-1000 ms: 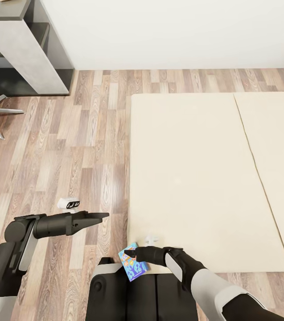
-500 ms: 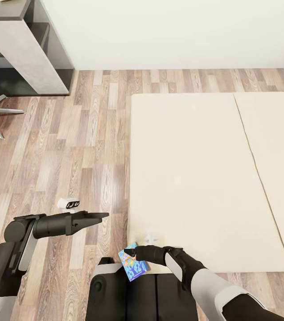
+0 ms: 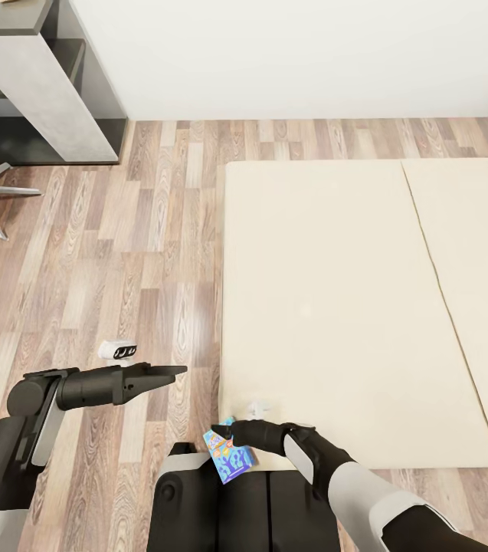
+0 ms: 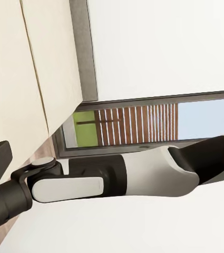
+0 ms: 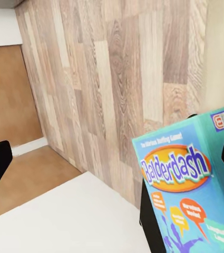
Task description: Put all the toys in the child's room - the three board games (two on the bed and one on the table), the two jigsaw puzzles on the table, and the tennis ball on the table - inside the toy box on the table in the child's room.
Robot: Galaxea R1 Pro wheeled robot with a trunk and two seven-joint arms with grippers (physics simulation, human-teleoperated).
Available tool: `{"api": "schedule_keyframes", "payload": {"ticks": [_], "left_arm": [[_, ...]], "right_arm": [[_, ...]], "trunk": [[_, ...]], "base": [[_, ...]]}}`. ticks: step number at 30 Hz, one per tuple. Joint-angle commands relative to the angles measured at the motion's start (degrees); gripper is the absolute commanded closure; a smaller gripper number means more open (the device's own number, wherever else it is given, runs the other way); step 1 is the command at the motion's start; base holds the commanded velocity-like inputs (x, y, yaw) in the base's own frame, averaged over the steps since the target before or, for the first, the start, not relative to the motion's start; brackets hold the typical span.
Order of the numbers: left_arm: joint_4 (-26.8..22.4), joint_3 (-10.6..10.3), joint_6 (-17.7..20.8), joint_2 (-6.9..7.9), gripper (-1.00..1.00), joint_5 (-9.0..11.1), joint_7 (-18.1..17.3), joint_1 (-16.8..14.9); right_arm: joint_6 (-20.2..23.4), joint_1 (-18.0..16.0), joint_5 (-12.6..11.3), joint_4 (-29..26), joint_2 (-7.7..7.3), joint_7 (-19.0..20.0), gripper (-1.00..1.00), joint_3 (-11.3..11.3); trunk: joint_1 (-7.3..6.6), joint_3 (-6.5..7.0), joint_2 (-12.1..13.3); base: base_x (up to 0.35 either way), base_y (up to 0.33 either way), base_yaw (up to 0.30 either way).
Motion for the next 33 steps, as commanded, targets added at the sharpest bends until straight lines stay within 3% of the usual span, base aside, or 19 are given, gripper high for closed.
{"api": "schedule_keyframes", "payload": {"ticks": [1,23,27,33], "left_arm": [[-0.02,0.0,0.61,0.02,-1.0,-0.03,-0.22,-0.01],[-0.02,0.08,0.61,0.02,-1.0,-0.03,-0.22,-0.01],[-0.02,0.08,0.61,0.05,-1.0,-0.03,-0.22,-0.01],[-0.02,0.11,0.61,0.1,-1.0,-0.03,-0.22,-0.01]], "right_arm": [[0.41,-0.02,-0.6,-0.03,-0.04,0.16,-1.0,0.18],[0.1,-0.02,-0.62,-0.51,-1.29,2.58,-1.0,0.21],[0.32,0.12,-0.65,-3.18,-1.32,2.6,-1.0,0.31],[1.14,3.36,-0.61,-9.82,-1.4,2.52,-1.0,0.2]], "trunk": [[0.03,-0.06,-0.08],[0.03,-0.06,-0.08],[0.03,-0.06,-0.08],[0.03,-0.06,-0.08]], "base": [[0.0,0.0,0.0],[0.0,0.0,0.0],[0.0,0.0,0.0],[0.0,0.0,0.0]]}}
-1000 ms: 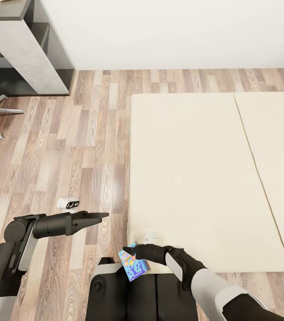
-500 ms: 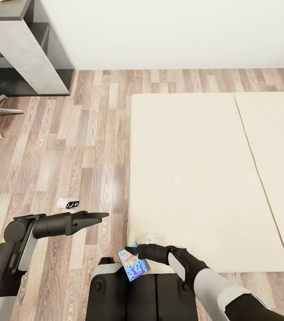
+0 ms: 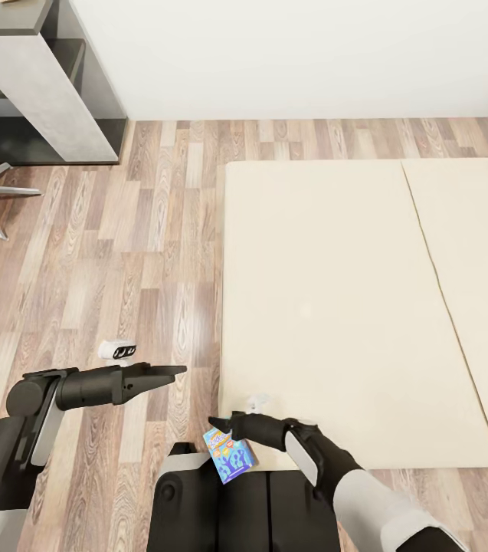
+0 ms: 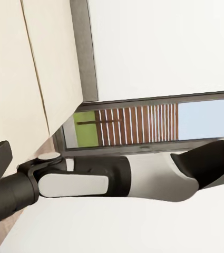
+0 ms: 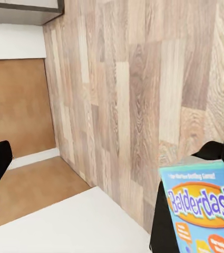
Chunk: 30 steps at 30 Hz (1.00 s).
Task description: Put all the toys in the child's room - the three board games (two on the bed and one on the table), the two jigsaw puzzles on the table, and the tennis ball on the table - inside the toy box on the table in the child's room.
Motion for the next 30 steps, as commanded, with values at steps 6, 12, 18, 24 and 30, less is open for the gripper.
{"api": "schedule_keyframes", "payload": {"ticks": [6,12,18,24,30], "left_arm": [[-0.02,0.04,0.61,0.08,-1.0,-0.03,-0.22,-0.01],[-0.02,0.05,0.61,0.11,-1.0,-0.03,-0.22,-0.01],[-0.02,0.05,0.61,0.12,-1.0,-0.09,-0.22,-0.01],[-0.02,0.05,0.61,0.29,-1.0,-0.14,-0.22,0.05],[0.15,0.12,0.61,0.53,-1.0,-0.2,-0.22,0.13]], "right_arm": [[4.99,4.0,-0.65,-10.01,-2.4,-0.4,-1.0,0.01],[9.69,7.88,-1.06,-20.94,-5.26,-1.35,-1.0,-0.27],[15.04,12.82,-1.31,-33.13,-6.7,-5.63,-1.0,-2.23],[19.52,15.57,-1.36,-40.83,-6.96,-12.83,-1.0,-5.0],[22.99,18.93,-1.38,-50.16,-6.91,-22.83,-1.0,-7.8]], "trunk": [[0.03,-0.06,-0.08],[0.03,-0.06,-0.08],[0.03,-0.06,-0.08],[0.03,-0.06,-0.08],[0.03,-0.06,-0.08]], "base": [[0.0,0.0,0.0],[0.0,0.0,0.0],[0.0,0.0,0.0],[0.0,0.0,0.0],[0.0,0.0,0.0]]}}
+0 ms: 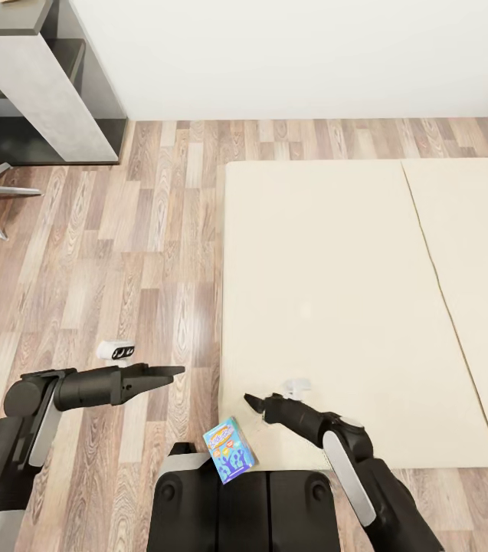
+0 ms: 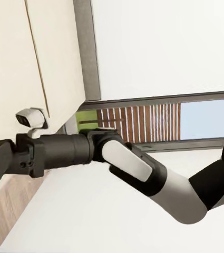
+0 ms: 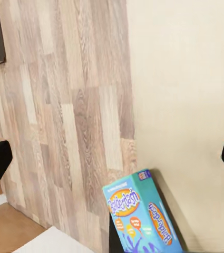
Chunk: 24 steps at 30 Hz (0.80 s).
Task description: Put all the toys in the child's room - the three board games (two on the bed and one on the table), the two jigsaw puzzles on the table, and the tennis ball on the table - inside the toy box on the table in the child's room.
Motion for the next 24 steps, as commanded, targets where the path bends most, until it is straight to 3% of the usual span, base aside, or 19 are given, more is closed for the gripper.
{"api": "schedule_keyframes", "payload": {"ticks": [1,9,13,19,24], "left_arm": [[0.08,-0.01,0.61,0.04,-1.0,-0.03,-0.22,-0.01],[0.66,0.08,0.61,0.31,-1.0,-0.16,-0.22,0.04],[1.57,0.09,0.56,0.8,-1.0,-0.27,-0.22,0.08],[2.65,0.18,0.53,1.3,-1.0,-0.37,-0.22,0.12],[2.94,0.38,0.45,1.61,-1.0,-0.46,-0.22,0.14]], "right_arm": [[0.83,0.37,-0.18,-1.41,-0.01,-1.18,-1.0,-0.31],[8.32,2.12,-0.23,-10.57,-0.06,-8.57,-1.0,-2.05],[12.17,2.31,-0.59,-12.16,0.09,-9.89,-1.0,-5.97],[13.81,2.38,-0.77,-13.47,0.19,-10.15,-1.0,-10.56],[13.61,2.4,-0.78,-13.89,0.34,-10.38,-1.0,-11.64]], "trunk": [[0.04,-0.06,-0.08],[0.04,-0.06,-0.08],[0.04,-0.06,-0.08],[0.04,-0.06,-0.08],[0.04,-0.06,-0.08]], "base": [[0.0,0.0,0.0],[0.0,0.0,0.0],[0.0,0.0,0.0],[0.0,0.0,0.0],[0.0,0.0,0.0]]}}
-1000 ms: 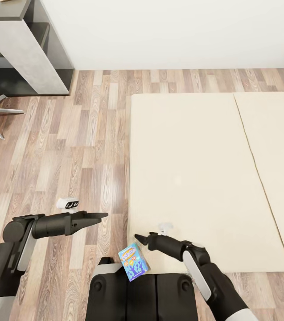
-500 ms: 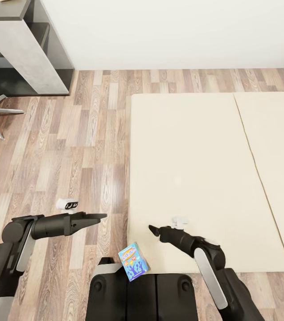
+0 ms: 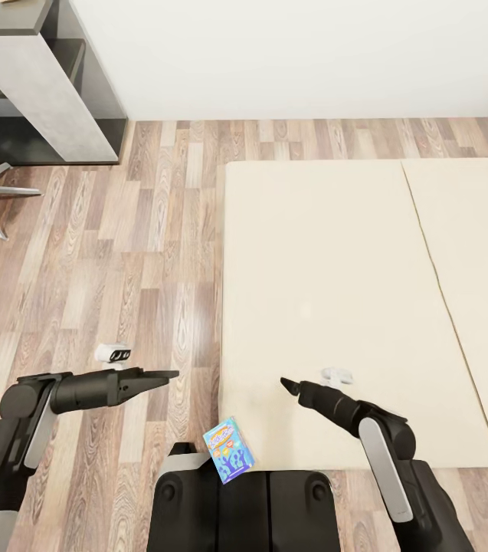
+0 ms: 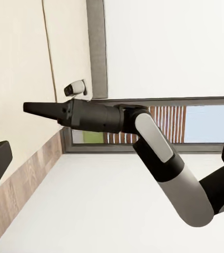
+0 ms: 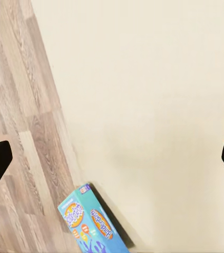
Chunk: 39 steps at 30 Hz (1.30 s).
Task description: Put all the toys in the child's room - the three board games (two on the bed and one on the table), the two jigsaw puzzles on the table, and the tennis ball on the table - inside the toy box on the table in the child's room.
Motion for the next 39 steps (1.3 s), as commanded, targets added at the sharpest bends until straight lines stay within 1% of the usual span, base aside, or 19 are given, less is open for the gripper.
{"api": "schedule_keyframes", "payload": {"ticks": [1,9,17,28,31,33,39], "left_arm": [[0.0,-0.01,0.6,0.0,-1.0,-0.03,-0.22,-0.02],[0.03,0.1,0.61,0.1,-1.0,-0.04,-0.22,-0.03],[0.03,0.78,0.67,0.2,-1.0,0.3,-0.22,-0.05],[-0.11,0.86,0.68,0.16,-1.0,0.46,-0.22,-0.02],[-0.13,0.75,0.68,0.04,-1.0,0.47,-0.22,0.0],[-0.15,0.65,0.68,-0.11,-1.0,0.47,-0.22,-0.03],[-0.16,0.76,0.68,-0.04,-1.0,0.42,-0.22,-0.04]], "right_arm": [[0.27,-0.02,0.37,0.0,0.06,0.27,-1.0,-0.07],[0.24,-0.02,0.31,0.36,0.14,0.26,-1.0,-0.57],[0.16,-0.02,0.33,0.08,0.18,-0.02,-1.0,-0.65],[0.13,-0.02,0.37,-0.23,0.17,-0.14,-1.0,-0.66],[0.14,-0.02,0.48,-0.27,0.15,-0.06,-1.0,-0.63],[0.14,-0.02,0.51,-0.26,-0.11,-0.05,-1.0,-0.6],[0.14,-0.02,0.59,-0.25,-0.24,-0.06,-1.0,-0.6]], "trunk": [[0.03,-0.06,-0.09],[0.03,-0.06,-0.09],[0.03,-0.04,-0.09],[0.03,0.66,-0.09],[0.03,0.74,-0.09],[0.03,0.76,-0.09],[0.03,0.78,-0.09]], "base": [[0.0,0.0,0.0],[0.0,0.0,0.0],[0.0,0.0,0.0],[0.0,0.0,0.0],[0.0,0.0,0.0],[0.0,0.0,0.0],[0.0,0.0,0.0]]}}
